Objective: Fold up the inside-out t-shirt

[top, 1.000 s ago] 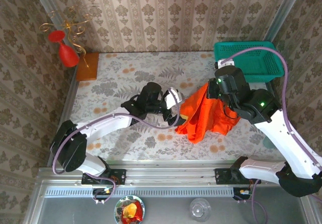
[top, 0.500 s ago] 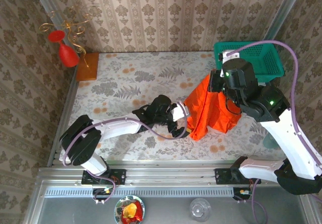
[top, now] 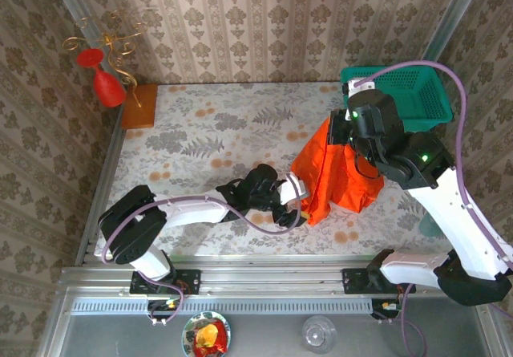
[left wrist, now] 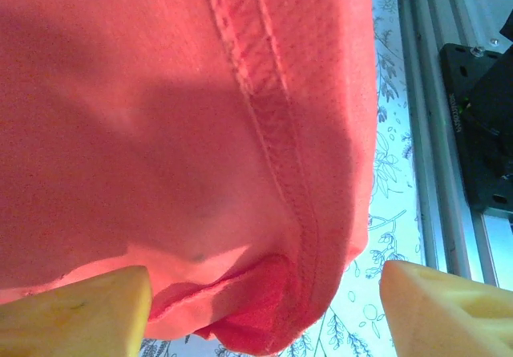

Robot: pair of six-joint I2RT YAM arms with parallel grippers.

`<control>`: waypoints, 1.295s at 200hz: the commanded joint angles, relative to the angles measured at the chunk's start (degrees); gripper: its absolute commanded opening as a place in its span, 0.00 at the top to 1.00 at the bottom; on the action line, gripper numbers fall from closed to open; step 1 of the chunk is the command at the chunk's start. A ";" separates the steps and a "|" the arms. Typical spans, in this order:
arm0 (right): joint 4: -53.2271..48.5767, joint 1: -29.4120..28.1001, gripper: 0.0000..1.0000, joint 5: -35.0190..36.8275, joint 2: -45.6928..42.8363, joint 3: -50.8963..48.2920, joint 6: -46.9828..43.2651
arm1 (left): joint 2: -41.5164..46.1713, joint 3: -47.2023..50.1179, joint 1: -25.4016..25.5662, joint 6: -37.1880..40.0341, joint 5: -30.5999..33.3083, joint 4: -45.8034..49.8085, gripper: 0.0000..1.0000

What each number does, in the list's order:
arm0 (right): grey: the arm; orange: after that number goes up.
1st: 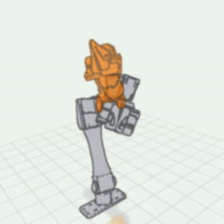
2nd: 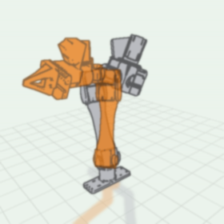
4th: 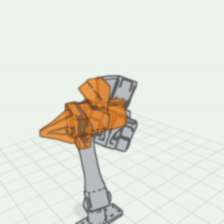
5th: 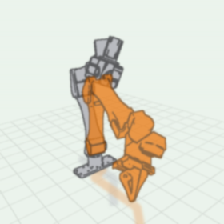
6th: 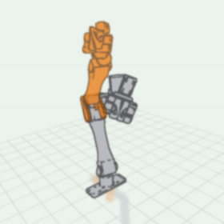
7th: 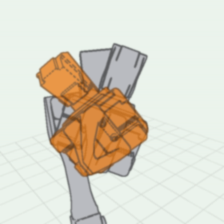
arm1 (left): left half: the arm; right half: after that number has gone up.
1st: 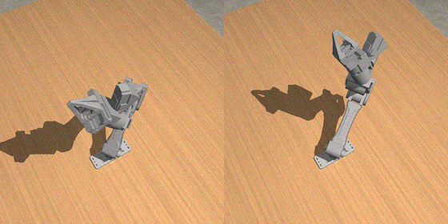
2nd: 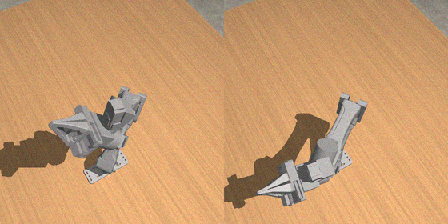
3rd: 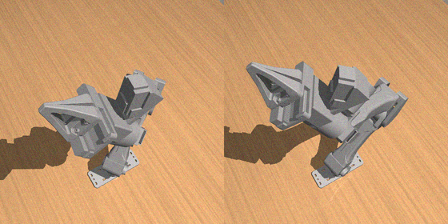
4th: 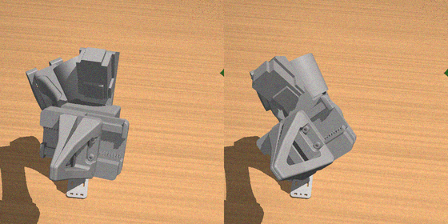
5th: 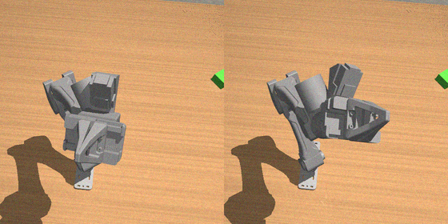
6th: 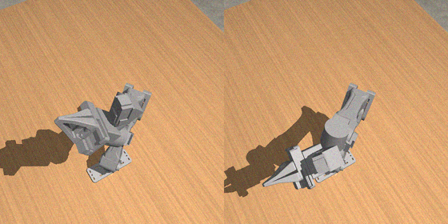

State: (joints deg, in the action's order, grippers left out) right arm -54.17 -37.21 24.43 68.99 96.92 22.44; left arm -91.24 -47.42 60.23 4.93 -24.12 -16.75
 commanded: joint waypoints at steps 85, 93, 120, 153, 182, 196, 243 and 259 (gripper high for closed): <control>2.23 0.39 1.00 -1.44 1.65 2.61 -0.69 | -6.44 -0.14 0.36 -3.27 -7.06 -5.40 0.61; 2.22 0.39 1.00 -1.32 1.62 2.89 -0.72 | -6.66 -0.04 0.36 -3.34 -6.12 -5.26 0.63; 2.50 0.47 1.00 -0.17 1.57 3.43 -1.21 | -6.39 -0.13 0.04 -3.01 -2.26 -3.78 0.80; 1.54 1.52 1.00 2.95 0.85 4.40 -3.18 | -1.06 2.39 -4.21 -4.71 1.48 -4.18 0.99; 1.31 4.89 1.00 3.83 -1.01 3.47 -4.06 | 9.79 4.33 -13.54 -8.00 4.87 -3.07 1.00; 1.76 6.81 1.00 3.83 -2.35 2.16 -4.21 | 15.98 2.76 -18.69 -8.76 6.48 0.23 1.00; 2.92 11.87 1.00 3.95 -6.75 -0.19 -4.33 | 26.42 -14.26 -33.59 -10.17 6.34 16.62 1.00; 3.69 12.20 1.00 3.89 -8.82 -0.24 -4.65 | 28.00 -20.81 -38.02 -11.54 5.31 20.00 1.00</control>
State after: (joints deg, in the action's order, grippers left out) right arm -52.88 -25.76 26.41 63.46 97.25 19.20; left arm -66.59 -59.61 26.94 -3.75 -18.04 -5.26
